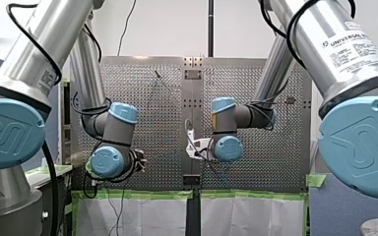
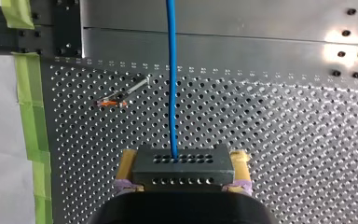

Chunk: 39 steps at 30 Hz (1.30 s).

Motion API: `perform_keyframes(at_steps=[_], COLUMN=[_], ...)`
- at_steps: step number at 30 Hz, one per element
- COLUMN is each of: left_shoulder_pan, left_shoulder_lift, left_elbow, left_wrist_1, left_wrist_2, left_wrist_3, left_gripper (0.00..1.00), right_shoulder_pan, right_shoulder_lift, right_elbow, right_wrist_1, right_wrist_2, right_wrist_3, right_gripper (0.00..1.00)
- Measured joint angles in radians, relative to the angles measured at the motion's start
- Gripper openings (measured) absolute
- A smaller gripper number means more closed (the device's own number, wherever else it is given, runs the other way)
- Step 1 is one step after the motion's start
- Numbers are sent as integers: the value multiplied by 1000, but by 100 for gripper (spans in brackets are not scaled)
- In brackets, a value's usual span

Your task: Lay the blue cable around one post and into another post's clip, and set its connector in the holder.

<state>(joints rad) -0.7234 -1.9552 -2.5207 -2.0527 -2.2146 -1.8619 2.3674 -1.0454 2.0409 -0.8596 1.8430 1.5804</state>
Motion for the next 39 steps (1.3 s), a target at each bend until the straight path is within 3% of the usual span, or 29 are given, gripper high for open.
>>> perform_keyframes(at_steps=[5, 13, 22, 28, 39], left_shoulder_pan=[11, 31, 54, 67, 115], left_shoulder_lift=[46, 117, 192, 241, 338], left_elbow=[5, 39, 106, 154, 243], left_wrist_1=[-46, -117, -192, -241, -338], left_wrist_2=[-7, -8, -10, -10, 4], left_wrist_3=[-2, 0, 0, -2, -8], left_gripper=[100, 100, 100, 100, 100], right_shoulder_pan=[-2, -4, -7, -7, -9], right_shoulder_lift=[-47, -119, -188, -206, -250], right_elbow=[-1, -54, -128, -182, -272], right_wrist_1=[38, 99, 173, 227, 317], right_wrist_2=[0, -5, -6, -6, -7], right_wrist_3=[39, 47, 16, -7, -15], right_gripper=[6, 6, 6, 6, 6])
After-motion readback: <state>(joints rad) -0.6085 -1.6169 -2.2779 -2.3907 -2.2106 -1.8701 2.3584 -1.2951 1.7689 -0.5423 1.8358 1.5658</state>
